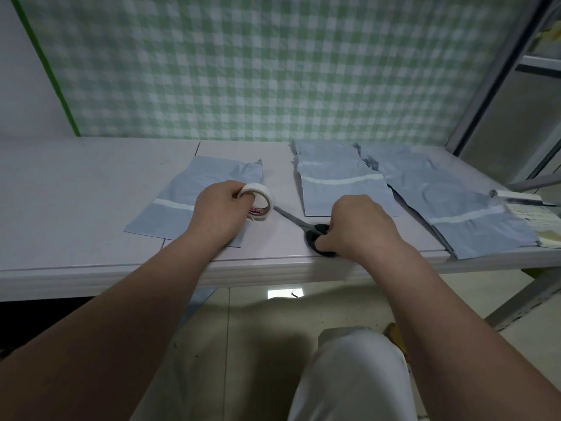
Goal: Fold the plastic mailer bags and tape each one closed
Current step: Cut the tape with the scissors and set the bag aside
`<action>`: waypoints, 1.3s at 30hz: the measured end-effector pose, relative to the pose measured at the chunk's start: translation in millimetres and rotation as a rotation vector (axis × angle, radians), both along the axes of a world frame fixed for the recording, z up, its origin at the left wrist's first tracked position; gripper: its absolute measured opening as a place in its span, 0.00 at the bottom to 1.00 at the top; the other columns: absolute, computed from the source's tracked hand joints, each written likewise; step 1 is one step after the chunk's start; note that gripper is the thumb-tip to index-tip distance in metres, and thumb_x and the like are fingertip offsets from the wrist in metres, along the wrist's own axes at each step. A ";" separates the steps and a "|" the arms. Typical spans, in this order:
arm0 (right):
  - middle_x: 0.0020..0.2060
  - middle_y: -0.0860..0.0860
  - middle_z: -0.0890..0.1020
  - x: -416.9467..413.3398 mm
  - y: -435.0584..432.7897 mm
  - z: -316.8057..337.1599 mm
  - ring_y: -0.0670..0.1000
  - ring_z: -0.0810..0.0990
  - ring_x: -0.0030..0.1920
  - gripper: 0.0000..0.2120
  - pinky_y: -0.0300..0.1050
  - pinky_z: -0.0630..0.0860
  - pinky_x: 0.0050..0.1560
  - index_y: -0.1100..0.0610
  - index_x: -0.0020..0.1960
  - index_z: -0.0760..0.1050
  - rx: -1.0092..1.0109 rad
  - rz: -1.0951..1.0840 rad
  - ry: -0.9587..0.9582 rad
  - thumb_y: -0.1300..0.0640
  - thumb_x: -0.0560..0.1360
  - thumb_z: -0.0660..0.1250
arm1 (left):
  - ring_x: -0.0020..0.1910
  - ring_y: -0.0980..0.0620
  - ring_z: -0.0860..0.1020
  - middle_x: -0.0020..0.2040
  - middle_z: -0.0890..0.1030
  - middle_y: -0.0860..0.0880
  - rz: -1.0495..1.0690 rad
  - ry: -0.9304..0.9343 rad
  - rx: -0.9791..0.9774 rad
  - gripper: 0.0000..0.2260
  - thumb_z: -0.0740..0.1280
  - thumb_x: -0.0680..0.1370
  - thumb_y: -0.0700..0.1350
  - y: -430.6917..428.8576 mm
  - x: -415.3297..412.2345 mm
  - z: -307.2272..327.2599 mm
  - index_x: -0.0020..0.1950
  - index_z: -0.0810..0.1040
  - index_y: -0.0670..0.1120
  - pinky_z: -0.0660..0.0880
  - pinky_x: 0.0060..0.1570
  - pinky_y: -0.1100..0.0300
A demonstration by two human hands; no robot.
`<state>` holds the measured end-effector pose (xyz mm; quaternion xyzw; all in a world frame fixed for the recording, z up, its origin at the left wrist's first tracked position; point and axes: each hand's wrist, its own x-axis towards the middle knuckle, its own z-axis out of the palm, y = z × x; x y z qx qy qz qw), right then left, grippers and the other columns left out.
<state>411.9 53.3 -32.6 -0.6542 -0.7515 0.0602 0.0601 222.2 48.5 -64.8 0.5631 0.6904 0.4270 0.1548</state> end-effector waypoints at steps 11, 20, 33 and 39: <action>0.28 0.52 0.77 -12.2 -24.9 -17.4 0.46 0.71 0.24 0.09 0.36 0.71 0.26 0.61 0.37 0.77 -0.444 -0.099 1.191 0.57 0.70 0.74 | 0.29 0.54 0.77 0.41 0.79 0.46 0.090 -0.339 0.014 0.05 0.63 0.78 0.39 3.0 -12.8 -12.9 0.45 0.77 0.46 0.76 0.38 0.64; 0.28 0.51 0.76 -42.4 -60.6 -33.4 0.44 0.70 0.22 0.22 0.30 0.68 0.22 0.58 0.39 0.75 -1.103 -0.243 1.839 0.38 0.68 0.69 | 0.31 0.54 0.79 0.42 0.80 0.48 0.189 -0.344 0.072 0.06 0.60 0.78 0.40 1.3 -12.3 -16.7 0.48 0.76 0.48 0.77 0.40 0.57; 0.26 0.50 0.75 -59.8 -67.6 -37.8 0.43 0.69 0.19 0.19 0.29 0.64 0.20 0.56 0.40 0.73 -1.176 -0.225 1.904 0.38 0.71 0.66 | 0.25 0.60 0.77 0.42 0.80 0.48 0.201 -0.401 0.083 0.07 0.60 0.77 0.39 2.2 -14.3 -18.0 0.50 0.76 0.47 0.73 0.33 0.65; 0.27 0.50 0.74 -70.6 -66.3 -37.3 0.43 0.68 0.19 0.20 0.30 0.64 0.21 0.56 0.36 0.74 -1.105 -0.218 1.923 0.39 0.72 0.65 | 0.23 0.61 0.76 0.40 0.79 0.49 0.204 -0.403 0.083 0.08 0.59 0.77 0.38 0.8 -14.6 -19.2 0.50 0.77 0.47 0.71 0.32 0.64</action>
